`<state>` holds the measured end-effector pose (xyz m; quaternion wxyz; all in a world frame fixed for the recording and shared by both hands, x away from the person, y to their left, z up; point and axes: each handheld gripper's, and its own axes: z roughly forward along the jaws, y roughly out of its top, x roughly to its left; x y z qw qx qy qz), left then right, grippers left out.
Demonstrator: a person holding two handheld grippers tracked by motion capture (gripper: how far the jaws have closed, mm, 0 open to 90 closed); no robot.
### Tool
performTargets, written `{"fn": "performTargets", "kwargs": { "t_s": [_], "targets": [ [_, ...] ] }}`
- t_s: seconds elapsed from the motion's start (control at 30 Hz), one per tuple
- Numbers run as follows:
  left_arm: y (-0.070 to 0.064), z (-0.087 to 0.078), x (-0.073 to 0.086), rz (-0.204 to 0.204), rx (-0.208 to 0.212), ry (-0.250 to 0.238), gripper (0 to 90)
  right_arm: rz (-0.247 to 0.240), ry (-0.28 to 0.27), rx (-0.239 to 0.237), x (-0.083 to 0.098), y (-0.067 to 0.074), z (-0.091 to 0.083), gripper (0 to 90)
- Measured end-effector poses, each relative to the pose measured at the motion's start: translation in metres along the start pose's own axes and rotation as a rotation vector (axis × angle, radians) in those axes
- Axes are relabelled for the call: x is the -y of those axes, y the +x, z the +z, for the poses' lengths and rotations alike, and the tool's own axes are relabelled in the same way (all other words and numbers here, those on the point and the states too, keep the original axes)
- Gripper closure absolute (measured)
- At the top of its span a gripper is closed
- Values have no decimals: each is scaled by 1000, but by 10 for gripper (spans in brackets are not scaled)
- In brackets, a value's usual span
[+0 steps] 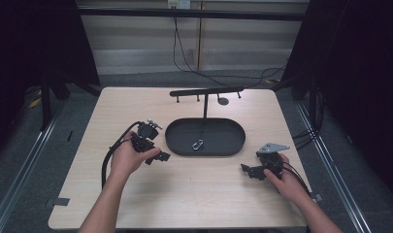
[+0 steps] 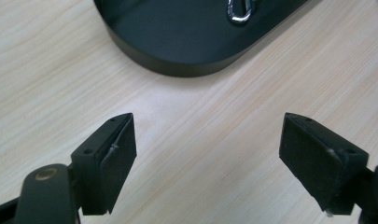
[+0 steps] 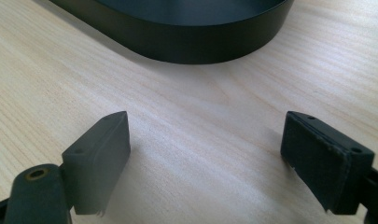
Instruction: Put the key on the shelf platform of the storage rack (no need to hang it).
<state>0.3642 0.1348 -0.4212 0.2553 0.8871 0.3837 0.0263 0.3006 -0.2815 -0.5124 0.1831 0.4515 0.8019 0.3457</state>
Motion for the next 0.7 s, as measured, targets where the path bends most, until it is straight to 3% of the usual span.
{"fn": "performTargets", "kwargs": {
  "t_s": [0.2,0.5,0.7],
  "targets": [
    [5,1,15,-14,-1,-1,199,0,0,0,0,0,0,155],
    [13,8,47,-40,38,10,202,0,0,0,0,0,0,155],
    [14,9,53,-46,37,15,211,1,0,0,0,0,0,155]
  ]
}}
